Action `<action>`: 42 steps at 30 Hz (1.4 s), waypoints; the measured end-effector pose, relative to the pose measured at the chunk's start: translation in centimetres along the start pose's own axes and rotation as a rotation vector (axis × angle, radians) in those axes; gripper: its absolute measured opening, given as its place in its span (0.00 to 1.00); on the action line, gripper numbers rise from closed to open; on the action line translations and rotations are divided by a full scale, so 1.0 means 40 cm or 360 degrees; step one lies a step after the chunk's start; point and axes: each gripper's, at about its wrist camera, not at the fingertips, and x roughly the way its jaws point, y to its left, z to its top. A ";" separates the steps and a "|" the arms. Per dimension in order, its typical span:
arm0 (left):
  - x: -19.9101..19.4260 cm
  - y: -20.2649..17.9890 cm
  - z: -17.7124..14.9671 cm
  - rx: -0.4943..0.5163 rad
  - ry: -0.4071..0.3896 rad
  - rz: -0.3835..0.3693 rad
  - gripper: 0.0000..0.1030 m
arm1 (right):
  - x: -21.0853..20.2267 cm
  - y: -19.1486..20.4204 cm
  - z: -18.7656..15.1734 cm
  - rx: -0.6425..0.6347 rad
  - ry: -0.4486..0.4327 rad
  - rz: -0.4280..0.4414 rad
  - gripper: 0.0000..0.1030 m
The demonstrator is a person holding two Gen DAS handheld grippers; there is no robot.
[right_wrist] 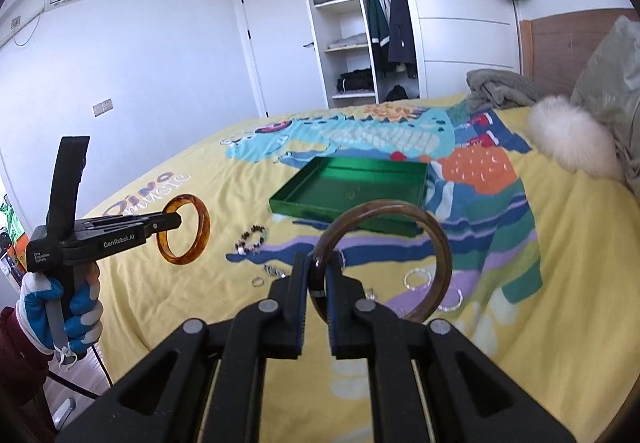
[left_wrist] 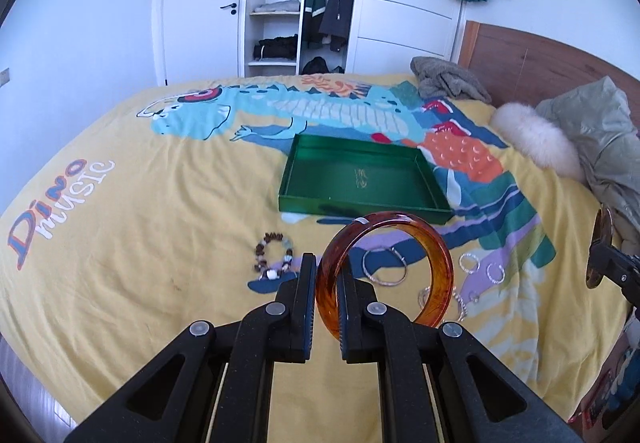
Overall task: Organize jewelry
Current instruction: 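Carry both bangles over the green tray and lower them inside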
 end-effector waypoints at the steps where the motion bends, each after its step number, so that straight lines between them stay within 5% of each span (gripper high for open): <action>1: -0.002 0.005 0.024 -0.0011 -0.0014 -0.0001 0.09 | -0.003 0.004 0.028 -0.0009 -0.0024 0.0004 0.07; 8: 0.042 0.018 0.199 -0.0019 -0.0091 0.0064 0.09 | 0.056 0.002 0.239 -0.0055 -0.0149 -0.0014 0.07; 14: 0.223 0.025 0.295 -0.0039 -0.0026 0.0105 0.09 | 0.236 -0.061 0.357 -0.0037 -0.0133 -0.0033 0.07; 26: 0.699 -0.010 0.287 -0.0029 0.0259 0.0126 0.09 | 0.743 -0.259 0.210 0.0135 0.0249 -0.0069 0.07; 33: 0.824 -0.003 0.249 -0.0040 0.0374 0.0185 0.09 | 0.898 -0.315 0.142 0.0220 0.0427 -0.0066 0.07; 42: 0.873 0.013 0.224 -0.0051 0.0459 0.0246 0.10 | 0.951 -0.319 0.121 0.0230 0.0553 -0.0064 0.08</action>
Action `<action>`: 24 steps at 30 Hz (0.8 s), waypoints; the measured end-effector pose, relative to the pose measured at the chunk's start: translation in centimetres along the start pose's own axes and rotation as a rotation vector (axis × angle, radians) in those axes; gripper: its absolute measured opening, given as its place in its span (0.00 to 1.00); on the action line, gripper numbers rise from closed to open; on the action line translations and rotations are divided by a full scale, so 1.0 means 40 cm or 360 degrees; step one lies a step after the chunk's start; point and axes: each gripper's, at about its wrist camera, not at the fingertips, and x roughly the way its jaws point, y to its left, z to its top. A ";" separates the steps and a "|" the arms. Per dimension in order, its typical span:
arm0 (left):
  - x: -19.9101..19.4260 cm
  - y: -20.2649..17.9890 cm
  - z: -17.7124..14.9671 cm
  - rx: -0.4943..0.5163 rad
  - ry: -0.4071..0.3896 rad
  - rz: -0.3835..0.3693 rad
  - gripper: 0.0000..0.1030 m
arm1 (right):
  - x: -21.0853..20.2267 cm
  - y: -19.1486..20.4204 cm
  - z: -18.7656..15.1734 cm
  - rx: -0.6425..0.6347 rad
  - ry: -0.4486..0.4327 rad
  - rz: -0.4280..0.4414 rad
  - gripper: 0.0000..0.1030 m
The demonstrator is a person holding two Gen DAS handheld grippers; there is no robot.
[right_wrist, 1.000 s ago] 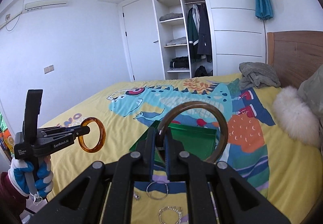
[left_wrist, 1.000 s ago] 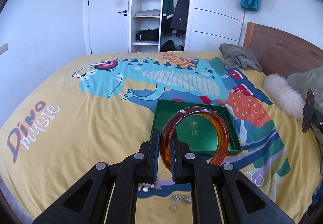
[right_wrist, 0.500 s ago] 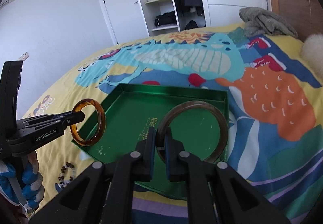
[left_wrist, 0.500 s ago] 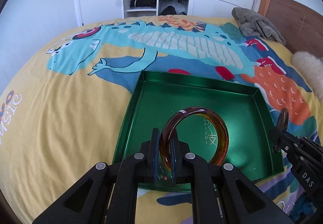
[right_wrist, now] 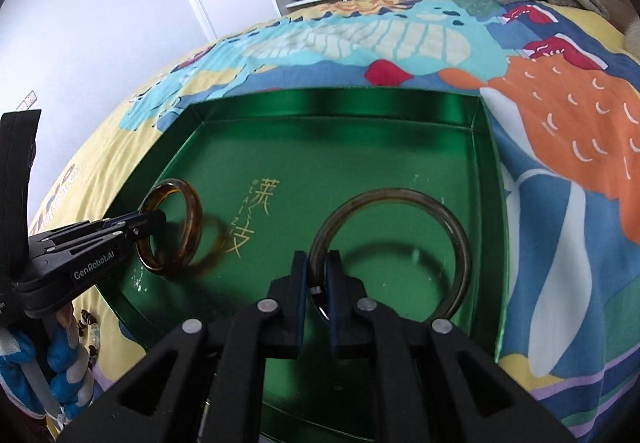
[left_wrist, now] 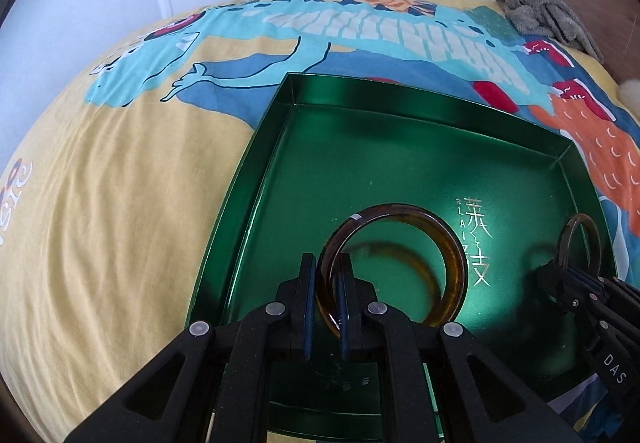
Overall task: Organize jewelry
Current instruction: 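Carry both bangles over the green tray and lower them inside, then open both tools to release the bangles in the tray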
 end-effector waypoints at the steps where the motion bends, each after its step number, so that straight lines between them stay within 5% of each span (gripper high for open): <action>1: 0.000 -0.001 0.001 0.0002 0.0003 0.0005 0.10 | 0.001 -0.002 0.001 0.0009 0.0003 0.0003 0.09; 8: 0.002 -0.001 0.004 -0.0004 0.0014 0.0037 0.13 | 0.004 -0.005 0.006 0.0016 0.0034 -0.0026 0.10; 10: 0.002 0.004 0.006 -0.0020 0.0022 0.0050 0.24 | 0.002 -0.006 0.009 0.0022 0.0050 -0.0039 0.12; 12: 0.003 0.009 0.007 -0.0033 0.0033 0.0048 0.36 | -0.003 -0.008 0.010 0.0027 0.0060 -0.0052 0.26; 15: -0.018 0.017 0.003 -0.0024 0.0023 0.0046 0.36 | -0.026 -0.013 0.006 0.0042 0.0067 -0.0069 0.29; 24: -0.355 0.095 -0.023 -0.0002 -0.0311 0.0042 0.36 | -0.345 0.040 -0.018 -0.0046 -0.0219 -0.0078 0.29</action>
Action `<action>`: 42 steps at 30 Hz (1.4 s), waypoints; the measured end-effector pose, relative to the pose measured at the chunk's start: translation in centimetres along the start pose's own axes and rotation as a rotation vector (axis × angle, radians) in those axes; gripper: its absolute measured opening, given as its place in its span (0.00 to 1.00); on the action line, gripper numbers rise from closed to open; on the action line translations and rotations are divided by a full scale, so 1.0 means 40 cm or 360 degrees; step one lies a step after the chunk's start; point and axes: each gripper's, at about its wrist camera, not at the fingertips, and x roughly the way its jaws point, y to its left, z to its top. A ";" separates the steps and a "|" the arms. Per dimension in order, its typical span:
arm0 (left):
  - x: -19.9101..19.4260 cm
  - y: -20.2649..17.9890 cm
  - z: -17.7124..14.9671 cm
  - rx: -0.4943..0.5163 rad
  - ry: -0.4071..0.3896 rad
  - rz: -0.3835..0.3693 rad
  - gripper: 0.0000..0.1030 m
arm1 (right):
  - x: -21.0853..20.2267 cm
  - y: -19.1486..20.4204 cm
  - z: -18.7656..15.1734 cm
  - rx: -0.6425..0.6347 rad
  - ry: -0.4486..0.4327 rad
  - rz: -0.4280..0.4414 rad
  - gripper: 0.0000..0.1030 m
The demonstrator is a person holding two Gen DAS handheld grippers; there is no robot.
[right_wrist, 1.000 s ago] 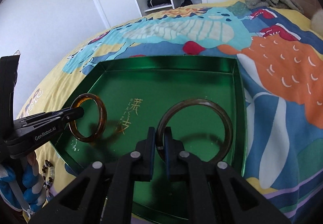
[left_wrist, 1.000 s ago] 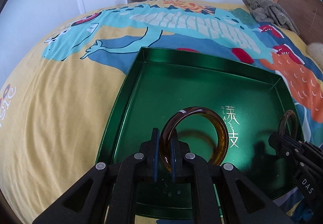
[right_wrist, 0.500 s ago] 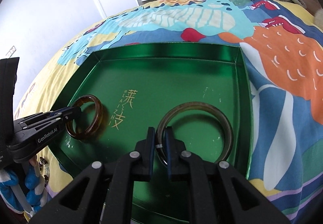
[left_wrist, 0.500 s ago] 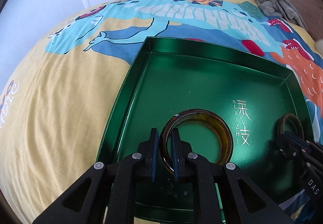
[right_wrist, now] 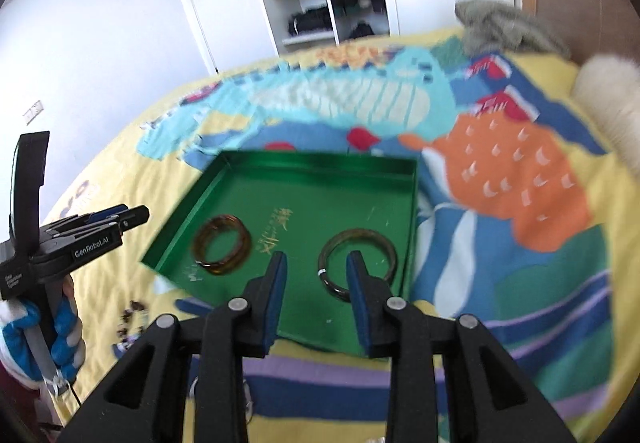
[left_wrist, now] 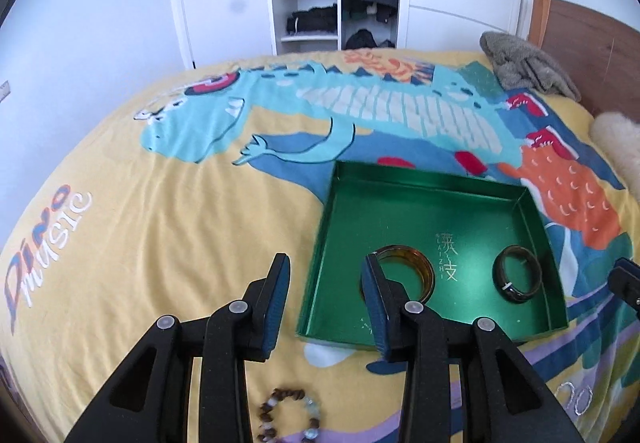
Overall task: Organize jewelry
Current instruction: 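Open both tools to release the bangles in the tray, then lift both tools away from the tray toward the remaining jewelry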
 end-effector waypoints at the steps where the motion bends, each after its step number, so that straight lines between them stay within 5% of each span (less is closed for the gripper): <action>1: -0.044 0.016 0.001 -0.0006 -0.0035 -0.0002 0.36 | -0.051 0.007 -0.001 -0.0008 -0.0044 0.0011 0.29; 11: -0.444 0.167 -0.113 -0.0026 -0.0248 0.0043 0.43 | -0.523 0.094 -0.080 -0.0096 -0.0380 0.0042 0.29; 22: -0.631 0.189 -0.304 0.0022 -0.0276 -0.0012 0.53 | -0.796 0.114 -0.240 -0.0143 -0.0503 0.0040 0.29; 30: -0.621 0.139 -0.385 0.0076 -0.0269 -0.0020 0.53 | -0.804 0.079 -0.334 -0.0132 -0.0473 0.0068 0.29; 42: -0.438 0.066 -0.508 0.0093 -0.0079 -0.0115 0.53 | -0.606 -0.005 -0.436 -0.0058 -0.0256 0.0149 0.29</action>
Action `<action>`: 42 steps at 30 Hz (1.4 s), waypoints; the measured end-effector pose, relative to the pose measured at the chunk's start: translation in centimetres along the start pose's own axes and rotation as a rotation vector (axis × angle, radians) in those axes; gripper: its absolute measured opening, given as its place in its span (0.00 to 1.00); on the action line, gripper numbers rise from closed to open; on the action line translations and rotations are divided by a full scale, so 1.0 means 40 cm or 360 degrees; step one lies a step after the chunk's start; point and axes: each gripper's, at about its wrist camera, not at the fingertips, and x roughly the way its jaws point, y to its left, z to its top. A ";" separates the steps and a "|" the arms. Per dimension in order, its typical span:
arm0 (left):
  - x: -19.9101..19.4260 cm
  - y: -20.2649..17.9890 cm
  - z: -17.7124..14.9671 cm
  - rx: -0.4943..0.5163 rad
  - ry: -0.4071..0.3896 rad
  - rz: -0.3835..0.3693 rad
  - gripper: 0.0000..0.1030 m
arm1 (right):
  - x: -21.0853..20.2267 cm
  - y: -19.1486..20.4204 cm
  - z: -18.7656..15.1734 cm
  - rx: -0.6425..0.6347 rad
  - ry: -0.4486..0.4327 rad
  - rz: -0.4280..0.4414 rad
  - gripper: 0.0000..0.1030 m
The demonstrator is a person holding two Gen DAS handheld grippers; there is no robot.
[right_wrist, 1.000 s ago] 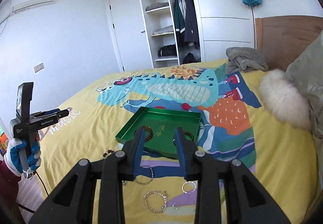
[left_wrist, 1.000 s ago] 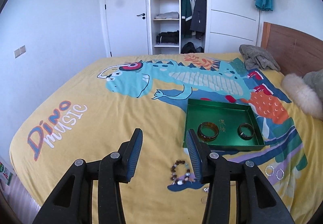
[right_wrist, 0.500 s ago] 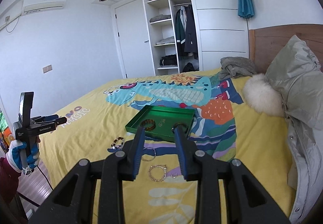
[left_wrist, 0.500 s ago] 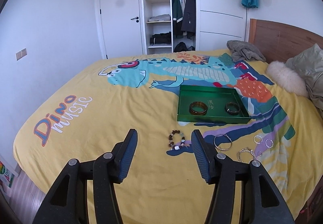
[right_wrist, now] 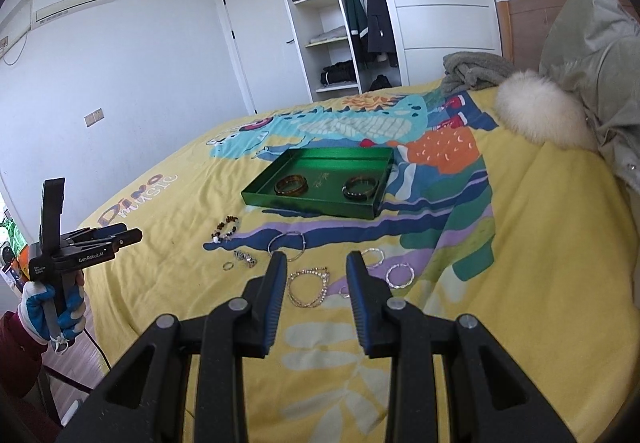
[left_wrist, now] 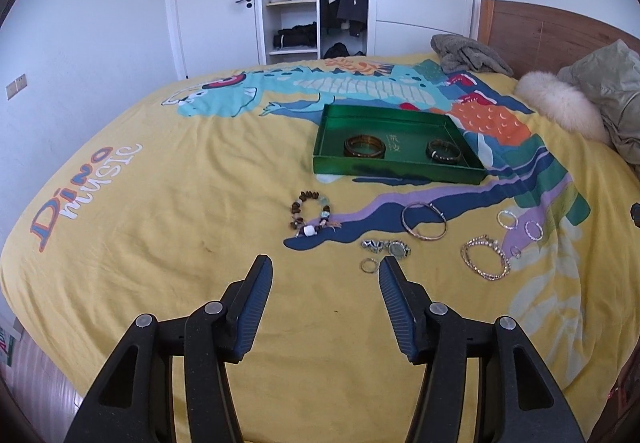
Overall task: Organize jewelry
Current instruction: 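Lift both tools away from the tray toward the remaining jewelry, then grasp the silver ring with the left tool while the right grasps the silver-bead bracelet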
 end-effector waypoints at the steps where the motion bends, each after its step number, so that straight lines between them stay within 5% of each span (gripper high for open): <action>1: 0.017 -0.004 -0.008 0.0002 0.0017 -0.0005 0.53 | 0.014 -0.008 -0.010 0.0005 0.0015 0.0005 0.29; 17: 0.260 -0.065 -0.030 0.0069 0.0192 -0.0104 0.53 | 0.356 -0.016 -0.074 -0.0012 0.0322 0.0159 0.29; 32: 0.384 -0.076 -0.037 0.0079 0.0286 -0.0109 0.53 | 0.559 -0.016 -0.092 -0.0188 0.0534 0.0083 0.34; 42: 0.404 -0.099 -0.045 0.0134 0.0302 -0.0157 0.33 | 0.578 -0.003 -0.111 -0.0235 0.0590 0.0136 0.34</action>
